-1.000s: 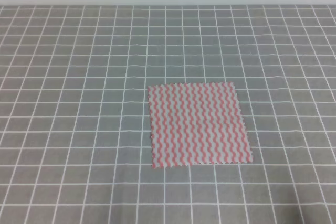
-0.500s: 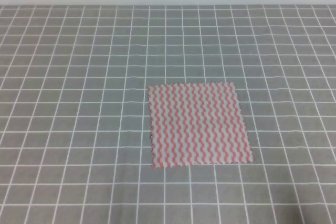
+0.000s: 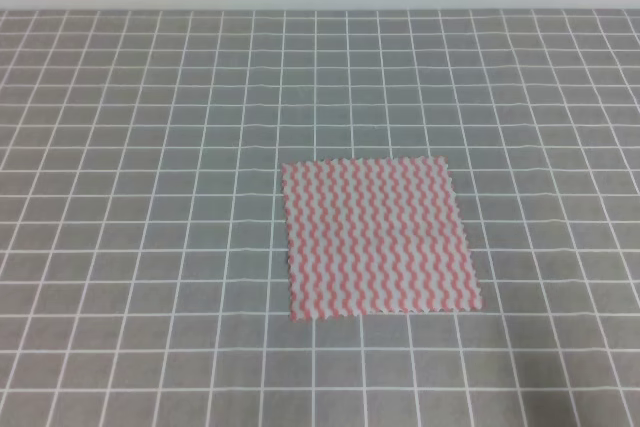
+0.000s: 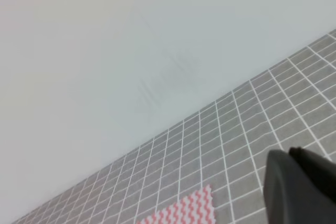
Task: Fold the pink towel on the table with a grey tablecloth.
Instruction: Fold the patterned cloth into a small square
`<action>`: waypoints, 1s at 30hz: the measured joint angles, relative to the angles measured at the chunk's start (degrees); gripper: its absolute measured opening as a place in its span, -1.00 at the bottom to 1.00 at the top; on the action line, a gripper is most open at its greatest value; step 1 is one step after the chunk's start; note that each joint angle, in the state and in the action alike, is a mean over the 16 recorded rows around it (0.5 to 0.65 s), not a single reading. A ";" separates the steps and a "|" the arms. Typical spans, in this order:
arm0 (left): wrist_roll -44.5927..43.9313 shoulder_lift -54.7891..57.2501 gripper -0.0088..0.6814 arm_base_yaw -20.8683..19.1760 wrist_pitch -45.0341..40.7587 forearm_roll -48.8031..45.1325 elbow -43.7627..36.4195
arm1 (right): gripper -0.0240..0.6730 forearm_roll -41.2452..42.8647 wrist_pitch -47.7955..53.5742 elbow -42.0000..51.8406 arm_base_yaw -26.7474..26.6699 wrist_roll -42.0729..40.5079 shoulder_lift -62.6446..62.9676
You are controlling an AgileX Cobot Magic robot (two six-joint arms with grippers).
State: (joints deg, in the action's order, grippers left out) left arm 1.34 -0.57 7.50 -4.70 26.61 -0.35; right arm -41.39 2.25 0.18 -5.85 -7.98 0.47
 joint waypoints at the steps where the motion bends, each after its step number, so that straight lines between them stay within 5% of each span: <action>1: 0.08 0.11 -0.99 0.00 -0.16 0.52 0.09 | -0.98 -1.07 0.01 -0.09 0.00 0.00 -0.09; 19: -3.40 11.59 -0.98 0.00 -8.81 3.17 10.26 | -0.98 -2.75 9.51 -6.52 0.00 0.00 -6.71; 30: -23.35 35.52 -0.98 0.00 -18.01 13.24 22.70 | -0.98 3.10 24.13 -19.32 0.00 -0.17 -25.34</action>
State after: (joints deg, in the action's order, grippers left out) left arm -22.01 34.95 7.49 -22.71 39.85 22.35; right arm -38.29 26.38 -19.14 -5.85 -8.15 -24.87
